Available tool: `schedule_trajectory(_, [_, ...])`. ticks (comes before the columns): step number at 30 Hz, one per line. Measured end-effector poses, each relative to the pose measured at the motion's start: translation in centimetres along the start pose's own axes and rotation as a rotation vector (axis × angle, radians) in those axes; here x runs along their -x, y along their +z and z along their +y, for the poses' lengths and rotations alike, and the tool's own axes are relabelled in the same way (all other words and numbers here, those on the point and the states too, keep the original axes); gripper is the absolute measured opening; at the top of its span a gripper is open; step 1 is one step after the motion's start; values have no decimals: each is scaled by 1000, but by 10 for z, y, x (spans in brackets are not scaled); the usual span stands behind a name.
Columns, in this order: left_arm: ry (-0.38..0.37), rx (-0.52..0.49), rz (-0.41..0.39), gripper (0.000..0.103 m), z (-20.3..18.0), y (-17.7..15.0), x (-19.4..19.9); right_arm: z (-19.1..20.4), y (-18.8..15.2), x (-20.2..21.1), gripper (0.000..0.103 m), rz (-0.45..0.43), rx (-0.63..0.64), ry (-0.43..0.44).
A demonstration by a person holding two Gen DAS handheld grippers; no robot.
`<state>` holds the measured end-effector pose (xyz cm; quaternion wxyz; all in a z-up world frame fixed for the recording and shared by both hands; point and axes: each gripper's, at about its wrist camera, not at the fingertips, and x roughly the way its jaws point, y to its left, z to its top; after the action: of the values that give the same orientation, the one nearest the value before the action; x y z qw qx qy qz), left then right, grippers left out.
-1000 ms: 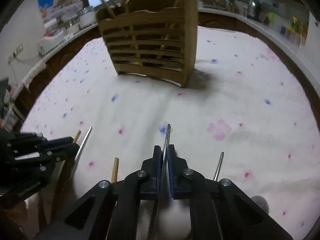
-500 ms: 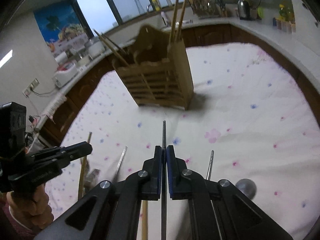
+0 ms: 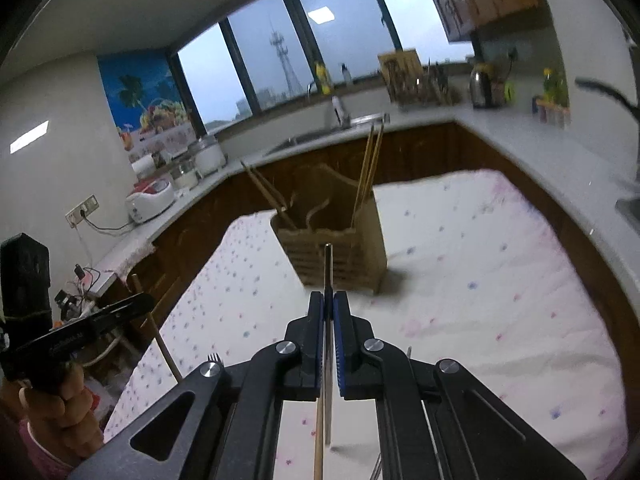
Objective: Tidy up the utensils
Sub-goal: 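Lift both chopsticks and lower them into the wooden holder with both tools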
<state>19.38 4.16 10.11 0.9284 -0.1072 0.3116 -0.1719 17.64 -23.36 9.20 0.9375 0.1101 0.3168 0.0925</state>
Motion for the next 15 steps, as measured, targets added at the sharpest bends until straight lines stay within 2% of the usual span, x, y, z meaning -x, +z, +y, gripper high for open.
schedule_trajectory(5, [-1, 26, -58, 3, 7, -5, 20, 1, 5, 7, 5, -30, -4, -2])
schedule_trajectory(15, [5, 45, -133, 3, 13, -5, 29, -2, 10, 15, 5, -71, -14, -6])
